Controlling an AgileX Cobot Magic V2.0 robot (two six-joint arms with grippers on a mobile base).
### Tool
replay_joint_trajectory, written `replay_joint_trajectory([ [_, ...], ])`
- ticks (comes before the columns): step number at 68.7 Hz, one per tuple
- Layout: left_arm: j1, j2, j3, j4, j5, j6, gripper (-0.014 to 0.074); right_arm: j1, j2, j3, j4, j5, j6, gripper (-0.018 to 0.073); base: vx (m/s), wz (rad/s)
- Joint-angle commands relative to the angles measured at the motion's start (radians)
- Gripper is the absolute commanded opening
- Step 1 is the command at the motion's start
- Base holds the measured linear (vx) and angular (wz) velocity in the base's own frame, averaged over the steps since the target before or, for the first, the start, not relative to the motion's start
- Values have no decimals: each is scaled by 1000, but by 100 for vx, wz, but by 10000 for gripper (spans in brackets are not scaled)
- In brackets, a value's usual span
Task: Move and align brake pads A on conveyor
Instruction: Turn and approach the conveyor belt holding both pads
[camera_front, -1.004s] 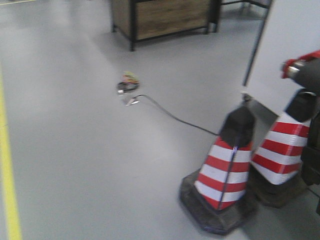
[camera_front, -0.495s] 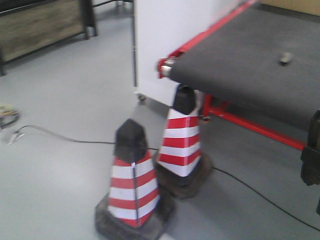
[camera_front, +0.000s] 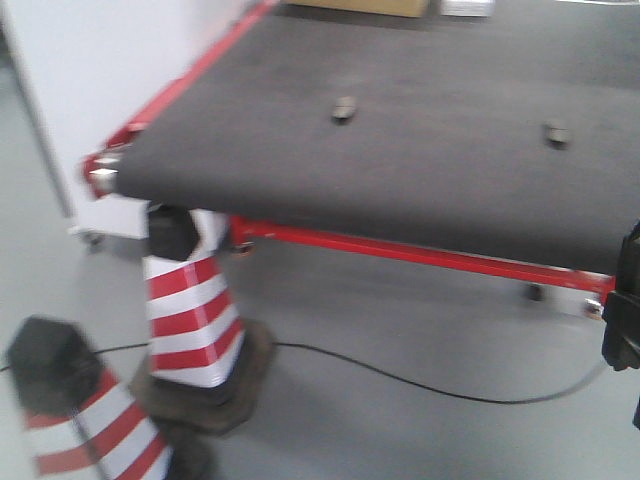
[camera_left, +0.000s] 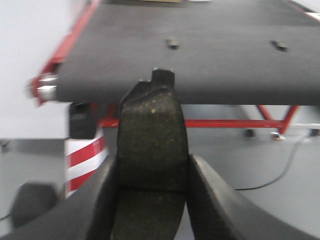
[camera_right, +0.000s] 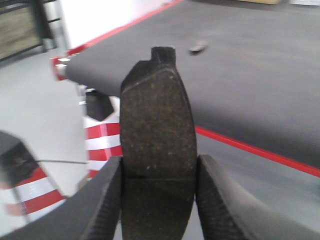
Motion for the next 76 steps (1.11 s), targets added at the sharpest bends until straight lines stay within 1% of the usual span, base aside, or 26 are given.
replay_joint_trajectory([
  [1,-4,12,-28,23,-91,-3,-6,-1,5,-32,-19,-96,-8,-7,13,-69],
  [14,-4,12,-28,23,-91,-3,-6,-1,5,-32,-19,-96,-8,-7,11,-59],
  [28,-4,12,-28,23,-91,-3,-6,-1,5,-32,-19,-96,-8,-7,4,-34],
  [56,-4,12,-28,23,-91,-3,-6,-1,5,-32,-19,-96,-8,-7,0,-22],
  [76,-4,12,-28,23,-91,-3,-6,-1,5,-32,-19,-96,-8,-7,6,-6],
])
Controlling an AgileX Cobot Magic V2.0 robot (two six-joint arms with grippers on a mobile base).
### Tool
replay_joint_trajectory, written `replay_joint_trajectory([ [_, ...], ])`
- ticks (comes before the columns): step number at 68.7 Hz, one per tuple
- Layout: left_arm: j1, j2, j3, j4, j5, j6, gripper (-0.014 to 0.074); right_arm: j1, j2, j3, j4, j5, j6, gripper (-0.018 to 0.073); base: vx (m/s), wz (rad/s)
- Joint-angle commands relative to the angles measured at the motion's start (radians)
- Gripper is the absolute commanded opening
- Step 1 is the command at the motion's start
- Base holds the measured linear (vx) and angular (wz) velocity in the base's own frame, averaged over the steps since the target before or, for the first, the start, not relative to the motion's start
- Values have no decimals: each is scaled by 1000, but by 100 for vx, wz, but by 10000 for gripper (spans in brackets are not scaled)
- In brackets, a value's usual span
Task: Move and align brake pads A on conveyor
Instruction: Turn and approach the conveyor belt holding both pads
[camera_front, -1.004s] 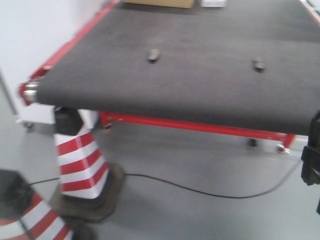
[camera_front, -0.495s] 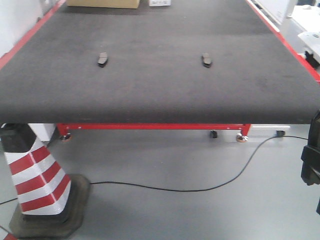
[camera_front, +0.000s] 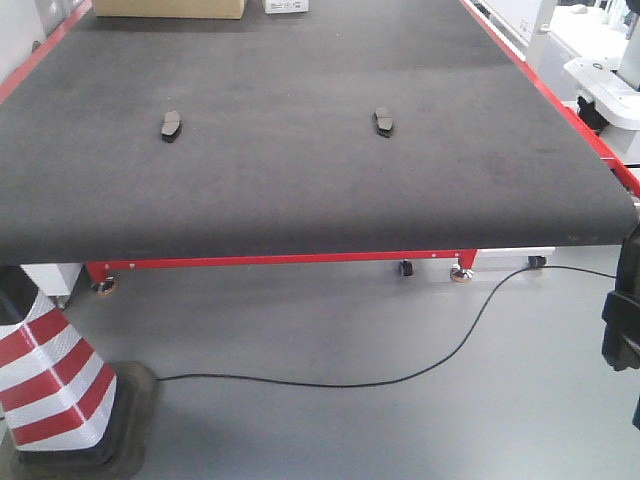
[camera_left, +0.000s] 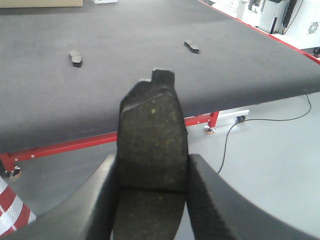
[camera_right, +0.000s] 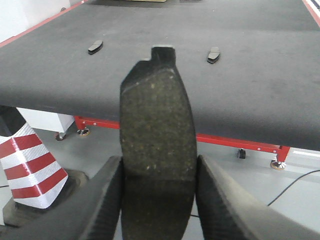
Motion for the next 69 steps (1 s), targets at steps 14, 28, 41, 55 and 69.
replay_joint_trajectory([
  [14,-4,12,-28,23,-91,-3,-6,-1,5,-32,-19,-96,-8,-7,14,-8],
  [28,-4,12,-28,23,-91,-3,-6,-1,5,-32,-19,-96,-8,-7,24,-4],
  [41,-4,12,-28,23,-91,-3,-6,-1,5,-32,-19,-96,-8,-7,30,5],
  [55,-4,12,-28,23,-91,-3,-6,-1,5,-32,-19,-96,-8,-7,33,5],
  [69,-4,12,-28,23,-91,-3,-6,-1,5,-32,-19,-96,-8,-7,34,7],
])
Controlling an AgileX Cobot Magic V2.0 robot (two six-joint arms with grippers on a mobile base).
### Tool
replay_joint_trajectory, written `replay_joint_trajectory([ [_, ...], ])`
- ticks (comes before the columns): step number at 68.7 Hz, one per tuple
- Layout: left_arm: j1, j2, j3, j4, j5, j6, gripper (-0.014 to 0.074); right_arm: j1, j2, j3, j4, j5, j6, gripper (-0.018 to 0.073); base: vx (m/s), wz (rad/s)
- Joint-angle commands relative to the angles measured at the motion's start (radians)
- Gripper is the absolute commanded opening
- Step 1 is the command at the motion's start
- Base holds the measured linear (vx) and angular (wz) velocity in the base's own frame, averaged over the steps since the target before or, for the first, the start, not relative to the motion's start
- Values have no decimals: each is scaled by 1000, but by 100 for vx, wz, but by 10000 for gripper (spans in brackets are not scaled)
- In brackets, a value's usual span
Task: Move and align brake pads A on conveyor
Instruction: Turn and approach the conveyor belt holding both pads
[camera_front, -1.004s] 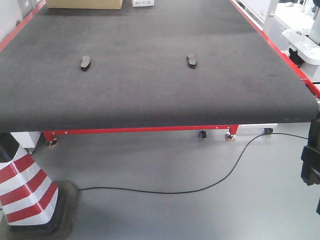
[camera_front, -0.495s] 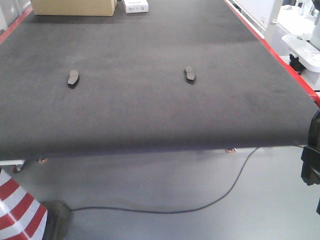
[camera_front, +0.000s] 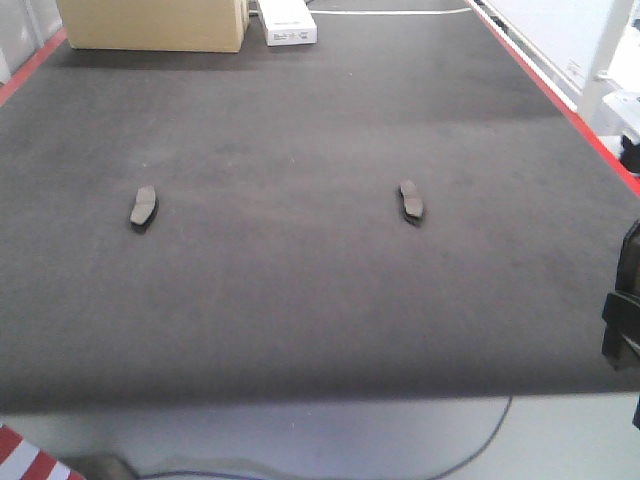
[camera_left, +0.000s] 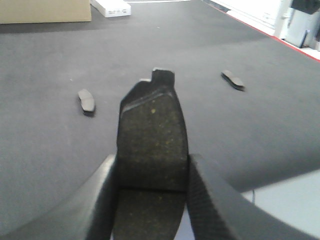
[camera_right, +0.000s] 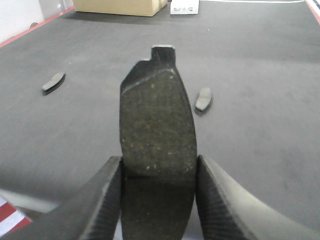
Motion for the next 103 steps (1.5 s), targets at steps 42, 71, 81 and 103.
replay_joint_trajectory([
  [42,-4,12,-28,23,-91,-3,-6,-1,5,-32,-19,-96,-8,-7,28,5],
  [71,-4,12,-28,23,-91,-3,-6,-1,5,-32,-19,-96,-7,-7,16,3],
  [81,-4,12,-28,23,-91,-3,-6,-1,5,-32,-19,-96,-7,-7,5,0],
  [103,-4,12,-28,23,-91,-3,-6,-1,5,-32,-19,-96,-7,-7,0,0],
])
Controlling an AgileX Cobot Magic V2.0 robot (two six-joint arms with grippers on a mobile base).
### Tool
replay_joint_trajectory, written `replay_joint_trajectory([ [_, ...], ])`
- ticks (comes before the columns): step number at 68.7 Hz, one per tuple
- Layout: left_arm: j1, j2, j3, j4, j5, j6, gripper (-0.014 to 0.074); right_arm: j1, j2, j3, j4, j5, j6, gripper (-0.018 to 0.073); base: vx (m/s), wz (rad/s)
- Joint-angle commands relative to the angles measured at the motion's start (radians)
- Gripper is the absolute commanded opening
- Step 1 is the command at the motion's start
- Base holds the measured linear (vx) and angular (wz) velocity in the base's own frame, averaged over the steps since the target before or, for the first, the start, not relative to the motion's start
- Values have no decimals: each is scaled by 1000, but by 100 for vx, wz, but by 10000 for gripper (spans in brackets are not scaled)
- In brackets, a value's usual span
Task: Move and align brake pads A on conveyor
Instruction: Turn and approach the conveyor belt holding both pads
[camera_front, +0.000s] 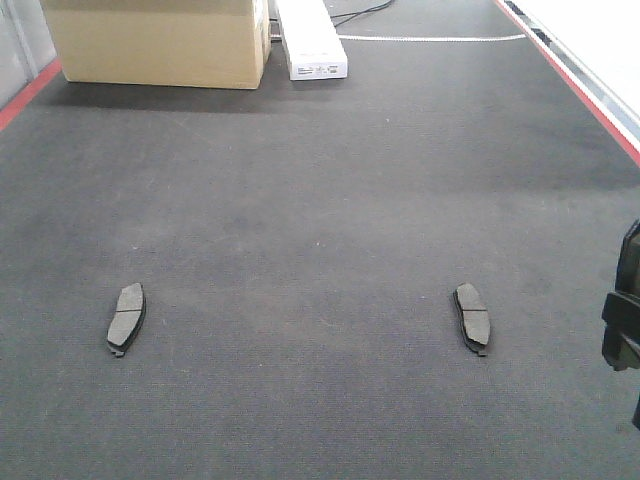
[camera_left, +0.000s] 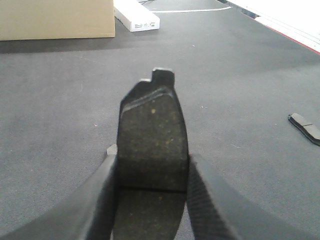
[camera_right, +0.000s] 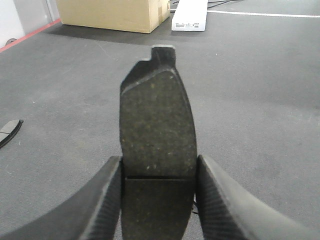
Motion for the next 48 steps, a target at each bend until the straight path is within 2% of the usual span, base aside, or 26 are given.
replay_joint_trajectory([
  [1,-4,12,-28,23,-91,-3,-6,-1,5,-32,-19,-96,-7,-7,0,0],
  [48,-4,12,-28,21,-95,-17,-6,-1,5,-32,-19,-96,-7,-7,0,0],
])
